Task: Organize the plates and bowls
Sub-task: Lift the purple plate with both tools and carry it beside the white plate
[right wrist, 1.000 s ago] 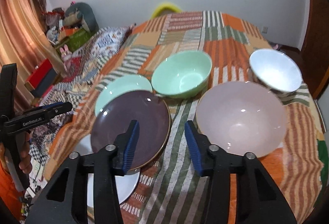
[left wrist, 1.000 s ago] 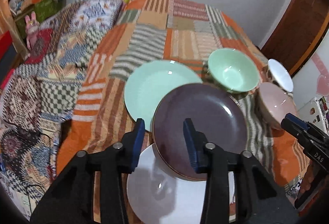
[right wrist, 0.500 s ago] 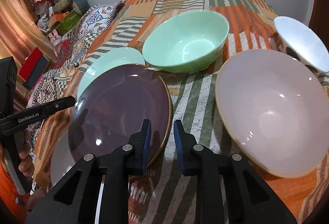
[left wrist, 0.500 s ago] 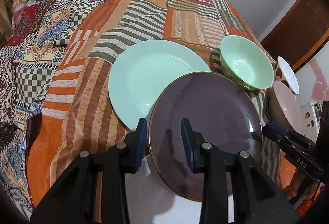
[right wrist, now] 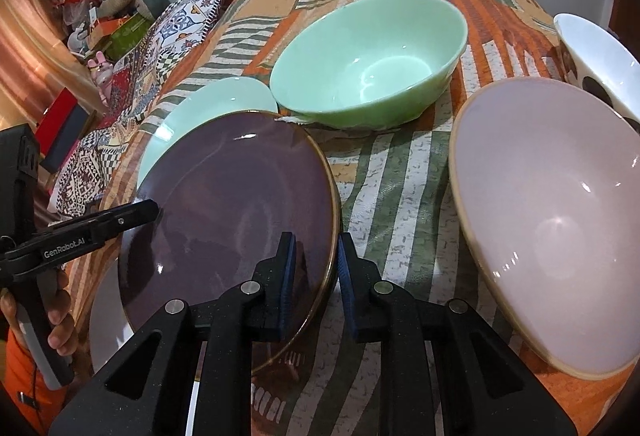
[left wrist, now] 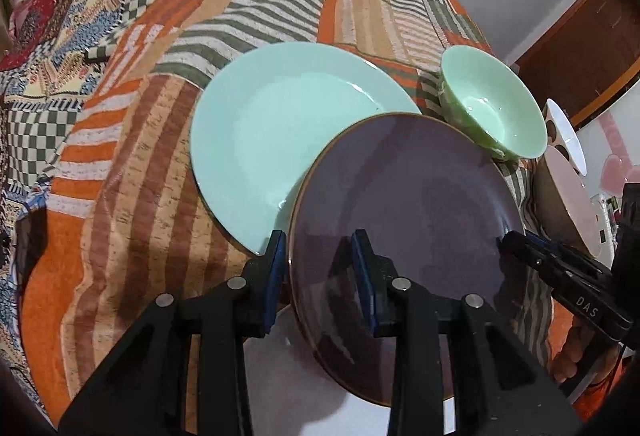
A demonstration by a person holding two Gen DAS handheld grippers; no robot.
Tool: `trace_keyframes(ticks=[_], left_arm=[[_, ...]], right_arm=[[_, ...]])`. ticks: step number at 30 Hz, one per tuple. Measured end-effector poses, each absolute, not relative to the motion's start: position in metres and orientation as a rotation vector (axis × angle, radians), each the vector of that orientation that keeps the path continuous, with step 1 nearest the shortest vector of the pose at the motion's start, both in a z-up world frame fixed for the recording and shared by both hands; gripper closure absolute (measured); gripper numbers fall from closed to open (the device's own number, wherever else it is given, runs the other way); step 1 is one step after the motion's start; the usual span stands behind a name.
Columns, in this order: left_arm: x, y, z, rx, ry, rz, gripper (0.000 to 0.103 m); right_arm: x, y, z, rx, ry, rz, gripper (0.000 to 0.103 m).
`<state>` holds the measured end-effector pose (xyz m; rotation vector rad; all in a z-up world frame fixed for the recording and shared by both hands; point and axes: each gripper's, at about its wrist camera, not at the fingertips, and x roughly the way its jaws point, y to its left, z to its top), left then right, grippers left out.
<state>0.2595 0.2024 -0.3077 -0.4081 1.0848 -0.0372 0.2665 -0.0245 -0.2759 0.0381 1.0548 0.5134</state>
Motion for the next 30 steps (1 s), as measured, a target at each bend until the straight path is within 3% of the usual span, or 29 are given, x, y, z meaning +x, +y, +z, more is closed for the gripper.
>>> trace_keyframes(ticks=[15,30], left_arm=[[0.239,0.195,-0.305,-0.415,1.106,-0.043,0.073],[0.209,0.174,-0.265,-0.377,1.05,-0.015,0.073]], right_arm=[[0.262,-0.027,-0.274,0.069,1.091,0.501,0.084],[0.239,-0.04,-0.252,0.105,1.061,0.496,0.083]])
